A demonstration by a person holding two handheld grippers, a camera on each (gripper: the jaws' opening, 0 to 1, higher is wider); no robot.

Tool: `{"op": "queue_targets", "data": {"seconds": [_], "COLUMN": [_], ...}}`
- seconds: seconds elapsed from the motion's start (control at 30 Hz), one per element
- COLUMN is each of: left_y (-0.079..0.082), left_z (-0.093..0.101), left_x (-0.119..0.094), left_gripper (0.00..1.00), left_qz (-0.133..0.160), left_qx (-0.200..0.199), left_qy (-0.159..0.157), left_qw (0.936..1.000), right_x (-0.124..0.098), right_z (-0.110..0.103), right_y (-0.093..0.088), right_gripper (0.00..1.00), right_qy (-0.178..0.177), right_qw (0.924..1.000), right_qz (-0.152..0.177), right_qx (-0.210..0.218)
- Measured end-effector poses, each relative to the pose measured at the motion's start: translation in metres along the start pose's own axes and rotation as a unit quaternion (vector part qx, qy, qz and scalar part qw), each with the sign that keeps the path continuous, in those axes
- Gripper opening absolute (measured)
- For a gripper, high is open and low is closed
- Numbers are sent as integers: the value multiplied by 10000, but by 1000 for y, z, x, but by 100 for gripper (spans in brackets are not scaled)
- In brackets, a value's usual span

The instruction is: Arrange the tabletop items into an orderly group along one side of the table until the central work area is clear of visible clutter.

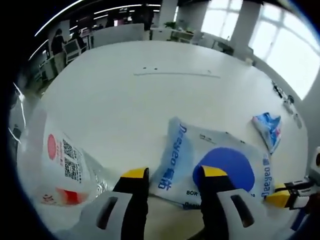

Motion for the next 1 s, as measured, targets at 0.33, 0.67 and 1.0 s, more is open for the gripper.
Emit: {"op": "queue_targets", "data": {"seconds": [0.33,0.67,1.0], "left_y": [-8,4,3], "left_z": [-9,-2,13], "left_x": [-9,-28,-36], "left_gripper": [1,0,0], "left_qz": [-124,229,387], "left_qx": [98,-131,-351], "left_qy": [56,-146,-319], "left_qw": [9999,9995,9981], "right_x": [-3,-19,-29], "right_z": [9,11,18], "right_y": [17,47,87], "right_gripper": [0,0,0], "right_qy": [-220,-324,-606], "right_qw": [9995,9976,9902], "right_qz": [212,482,533], "right_qx": [-58,-365,-1140]}}
Point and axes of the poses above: the point that each gripper's makers call its tool centre point, and the gripper's own axes: x roughly forward along the fingers, z roughly to its right, y roughly out of its top, the point moved 3 cm from there along -x, roughly backward along the fingers, and after that the axes turned 6 degrees about -z, right-handed, at the moved point
